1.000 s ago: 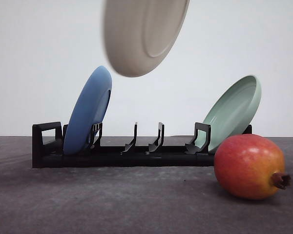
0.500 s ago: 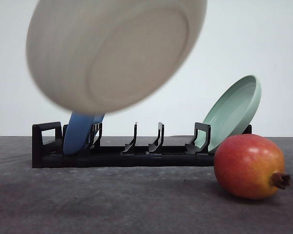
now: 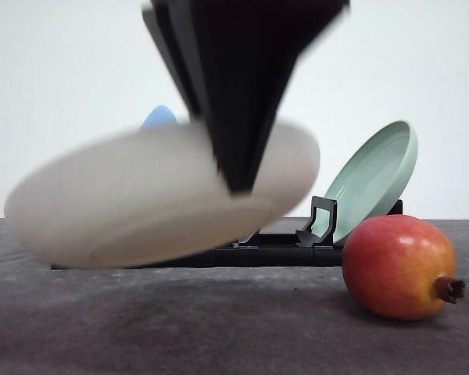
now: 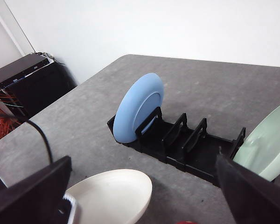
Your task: Place pomegranate in white plate
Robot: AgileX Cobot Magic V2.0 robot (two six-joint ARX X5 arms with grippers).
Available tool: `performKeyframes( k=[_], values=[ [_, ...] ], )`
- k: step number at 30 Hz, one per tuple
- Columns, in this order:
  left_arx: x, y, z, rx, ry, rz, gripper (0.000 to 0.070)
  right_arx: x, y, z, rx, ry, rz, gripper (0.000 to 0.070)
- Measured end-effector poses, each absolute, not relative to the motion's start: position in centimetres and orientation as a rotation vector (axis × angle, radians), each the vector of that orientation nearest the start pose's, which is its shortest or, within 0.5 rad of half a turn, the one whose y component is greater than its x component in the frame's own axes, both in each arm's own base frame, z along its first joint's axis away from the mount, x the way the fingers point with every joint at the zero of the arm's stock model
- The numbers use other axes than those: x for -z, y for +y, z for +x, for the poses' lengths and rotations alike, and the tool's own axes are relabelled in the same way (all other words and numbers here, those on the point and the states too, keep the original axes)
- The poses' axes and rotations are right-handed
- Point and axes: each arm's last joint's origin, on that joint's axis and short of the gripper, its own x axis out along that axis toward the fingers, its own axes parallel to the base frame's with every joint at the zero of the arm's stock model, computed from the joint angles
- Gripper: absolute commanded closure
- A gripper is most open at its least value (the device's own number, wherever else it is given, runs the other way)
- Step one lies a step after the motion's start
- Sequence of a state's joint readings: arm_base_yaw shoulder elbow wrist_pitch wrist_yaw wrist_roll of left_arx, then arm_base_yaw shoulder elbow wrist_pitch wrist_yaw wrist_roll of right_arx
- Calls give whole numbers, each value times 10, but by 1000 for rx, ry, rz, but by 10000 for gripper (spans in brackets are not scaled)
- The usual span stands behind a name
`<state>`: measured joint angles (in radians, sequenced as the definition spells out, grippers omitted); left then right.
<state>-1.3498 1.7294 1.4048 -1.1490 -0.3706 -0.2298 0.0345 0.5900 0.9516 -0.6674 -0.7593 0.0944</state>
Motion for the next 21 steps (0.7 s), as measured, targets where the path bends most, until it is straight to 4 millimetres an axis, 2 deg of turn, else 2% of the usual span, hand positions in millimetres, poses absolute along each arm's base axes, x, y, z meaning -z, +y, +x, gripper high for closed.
performKeyframes(
  k=[4, 13, 16, 21],
  values=[
    [-223, -312, 80, 627, 1075, 1011, 699, -366, 23, 92, -773, 335, 202, 69],
    [-185, -306, 77, 633, 1041, 991, 700, -366, 23, 92, -773, 341, 204, 69],
    [-177, -304, 76, 641, 1026, 983, 700, -366, 23, 92, -773, 341, 204, 69],
    [-176, -307, 76, 650, 1003, 963, 690, -366, 23, 92, -773, 341, 204, 69]
  ],
)
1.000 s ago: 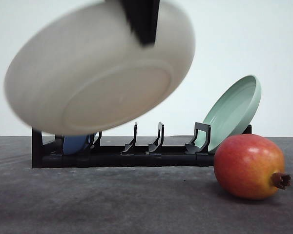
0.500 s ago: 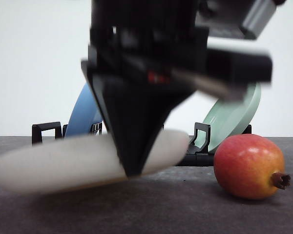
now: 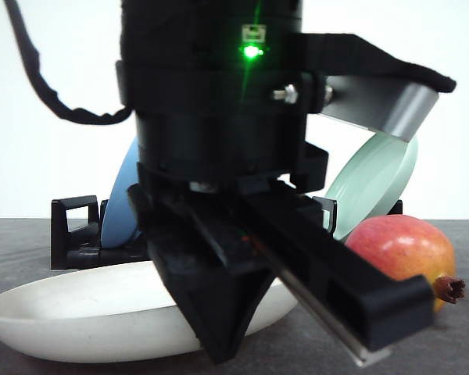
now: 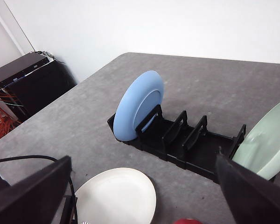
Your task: Place pomegranate in white plate
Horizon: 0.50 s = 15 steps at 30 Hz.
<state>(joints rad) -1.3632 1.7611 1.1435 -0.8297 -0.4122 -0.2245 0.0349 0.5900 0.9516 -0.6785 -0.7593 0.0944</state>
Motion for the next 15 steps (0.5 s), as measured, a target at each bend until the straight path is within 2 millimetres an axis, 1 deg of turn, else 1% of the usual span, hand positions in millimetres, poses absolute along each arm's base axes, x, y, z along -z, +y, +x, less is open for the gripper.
performKeyframes(
  k=[1, 2, 6, 7, 8, 9, 15],
  values=[
    [-176, -307, 77, 650, 1003, 962, 650, -366, 23, 92, -773, 341, 204, 69],
    [-176, -307, 77, 651, 1003, 962, 591, -366, 23, 92, -773, 341, 204, 69],
    [-176, -308, 76, 660, 1008, 953, 284, -365, 23, 92, -774, 342, 204, 69],
    [-176, -308, 76, 661, 1006, 951, 226, -365, 24, 92, -777, 343, 204, 69],
    [-176, -308, 76, 662, 1006, 950, 189, -365, 24, 92, -782, 344, 203, 69],
    [-176, -308, 76, 661, 1006, 951, 172, -365, 25, 92, -788, 346, 203, 69],
    [-179, -306, 76, 665, 1009, 945, 172, -364, 28, 91, -823, 367, 202, 69]
  ],
)
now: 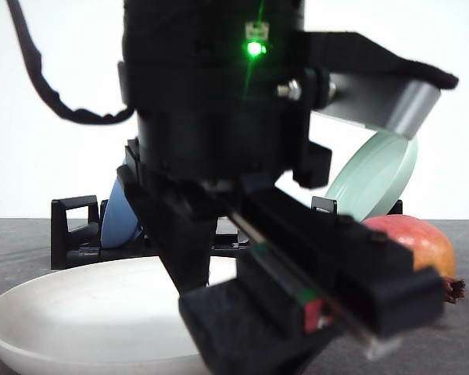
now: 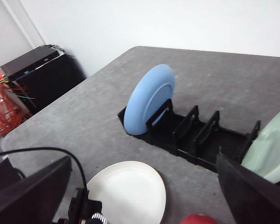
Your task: Place pomegranate in white plate
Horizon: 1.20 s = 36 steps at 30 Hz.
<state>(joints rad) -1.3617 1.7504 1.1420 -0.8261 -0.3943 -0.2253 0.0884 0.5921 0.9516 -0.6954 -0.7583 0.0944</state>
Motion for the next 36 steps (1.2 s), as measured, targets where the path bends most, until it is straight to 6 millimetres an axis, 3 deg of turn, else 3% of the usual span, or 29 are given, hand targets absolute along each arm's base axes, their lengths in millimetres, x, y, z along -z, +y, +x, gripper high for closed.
performKeyframes(
  k=[6, 9, 16, 22, 26, 33, 36],
  values=[
    [-219, -292, 73, 705, 936, 827, 168, -359, 34, 97, -849, 428, 205, 69],
    [-242, -279, 70, 716, 902, 751, 104, -356, 37, 103, -866, 476, 211, 69],
    [-300, -236, 61, 750, 805, 550, 104, -340, 48, 127, -871, 649, 232, 69],
    [-334, -197, 53, 781, 716, 404, 108, -316, 61, 157, -855, 851, 253, 68],
    [-336, -174, 48, 791, 681, 328, 108, -298, 70, 173, -787, 986, 226, 68],
    [-314, -136, 40, 801, 651, 192, 108, -267, 87, 197, -656, 1147, 115, 63],
    [-309, -118, 36, 816, 619, 87, 108, -255, 95, 205, -614, 1188, 52, 0]
  ],
)
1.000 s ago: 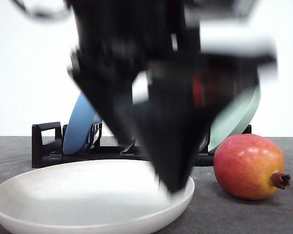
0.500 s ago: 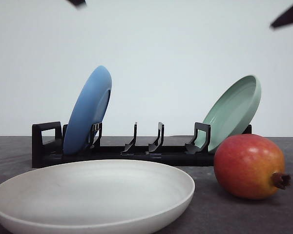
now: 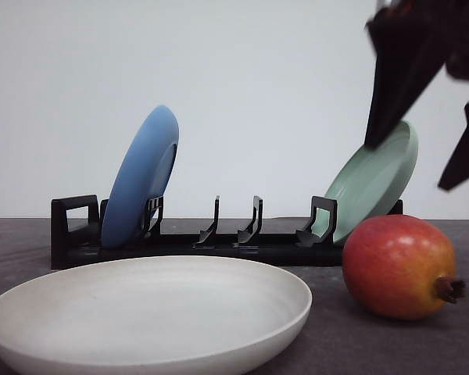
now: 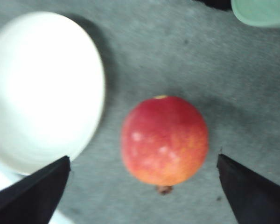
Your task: Place pomegranate in white plate
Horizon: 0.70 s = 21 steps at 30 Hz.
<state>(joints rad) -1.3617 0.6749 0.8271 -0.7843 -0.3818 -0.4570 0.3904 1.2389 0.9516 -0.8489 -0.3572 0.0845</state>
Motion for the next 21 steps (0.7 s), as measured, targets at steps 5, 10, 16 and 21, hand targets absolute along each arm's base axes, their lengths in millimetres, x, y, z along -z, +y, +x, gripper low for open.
performKeyframes(
  k=[5, 10, 16, 21],
  values=[
    [-308, -87, 29, 845, 576, -42, 108, -237, 106, 217, -572, 1235, -15, 0],
    [-309, -57, 23, 858, 546, -99, 108, -219, 116, 227, -580, 1283, -35, 0],
    [-309, -40, 20, 850, 512, -135, 108, -197, 125, 236, -587, 1353, -62, 0],
    [-309, -38, 19, 850, 503, -145, 108, -184, 130, 240, -590, 1391, -79, 22]
  ],
)
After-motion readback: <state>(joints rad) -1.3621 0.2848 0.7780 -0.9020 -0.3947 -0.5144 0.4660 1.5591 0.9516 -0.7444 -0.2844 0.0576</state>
